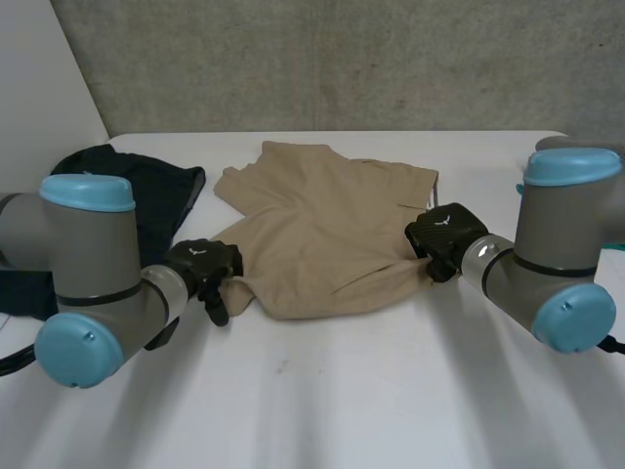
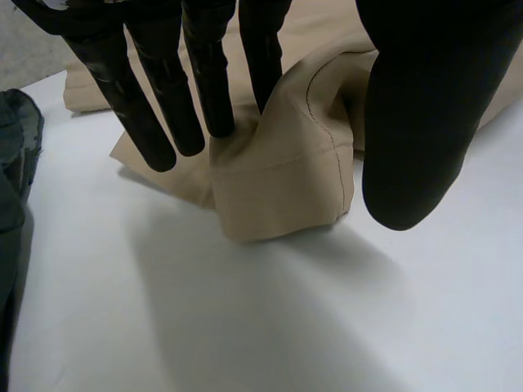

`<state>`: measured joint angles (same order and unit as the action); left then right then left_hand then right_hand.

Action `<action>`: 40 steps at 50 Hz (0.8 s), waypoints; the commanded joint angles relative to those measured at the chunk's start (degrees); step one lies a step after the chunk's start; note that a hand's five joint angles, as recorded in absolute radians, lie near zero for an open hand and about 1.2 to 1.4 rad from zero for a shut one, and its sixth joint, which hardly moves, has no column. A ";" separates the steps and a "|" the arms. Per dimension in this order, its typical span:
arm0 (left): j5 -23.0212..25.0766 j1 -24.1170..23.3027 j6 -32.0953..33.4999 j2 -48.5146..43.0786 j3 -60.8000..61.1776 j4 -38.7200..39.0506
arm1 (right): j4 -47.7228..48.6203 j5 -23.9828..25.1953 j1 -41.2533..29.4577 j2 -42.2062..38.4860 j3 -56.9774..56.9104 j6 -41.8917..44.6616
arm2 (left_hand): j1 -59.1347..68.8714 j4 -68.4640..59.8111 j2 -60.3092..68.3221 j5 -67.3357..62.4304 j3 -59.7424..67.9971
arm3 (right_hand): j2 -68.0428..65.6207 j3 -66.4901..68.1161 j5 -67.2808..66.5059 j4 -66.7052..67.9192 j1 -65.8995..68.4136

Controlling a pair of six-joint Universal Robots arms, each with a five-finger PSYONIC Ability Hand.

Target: Fold the laundry.

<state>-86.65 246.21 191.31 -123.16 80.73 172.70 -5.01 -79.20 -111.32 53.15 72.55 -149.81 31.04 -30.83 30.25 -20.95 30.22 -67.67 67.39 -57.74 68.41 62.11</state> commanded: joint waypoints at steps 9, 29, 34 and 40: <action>-4.66 -3.72 0.47 -6.03 -7.95 -0.17 | 4.49 0.71 1.98 4.50 7.60 -1.10 | 48.81 -49.02 49.60 -48.90 49.62 | -12.33 12.61 -12.26 11.59 17.89; 2.88 -8.73 39.90 19.35 12.77 -25.11 | -20.20 1.77 5.05 24.00 23.41 26.57 | 48.96 -49.17 49.75 -49.05 49.78 | -12.33 12.61 -12.26 11.59 17.89; 2.71 -10.66 44.67 20.77 14.37 -27.15 | -23.38 5.88 7.77 27.44 26.24 32.99 | 48.96 -49.17 49.75 -49.05 49.78 | -12.33 12.61 -12.26 11.59 17.89; 0.26 -11.37 45.91 15.59 7.70 -23.64 | -22.06 7.39 9.19 23.85 23.70 30.02 | 48.96 -49.17 49.75 -49.05 49.78 | -12.33 12.61 -12.26 11.59 17.89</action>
<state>-84.16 235.66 236.29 -103.19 94.02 146.00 -28.28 -73.49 -103.47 79.77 98.41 -117.55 65.57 -68.69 68.42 -56.97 68.14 -67.67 67.96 -57.75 68.51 62.06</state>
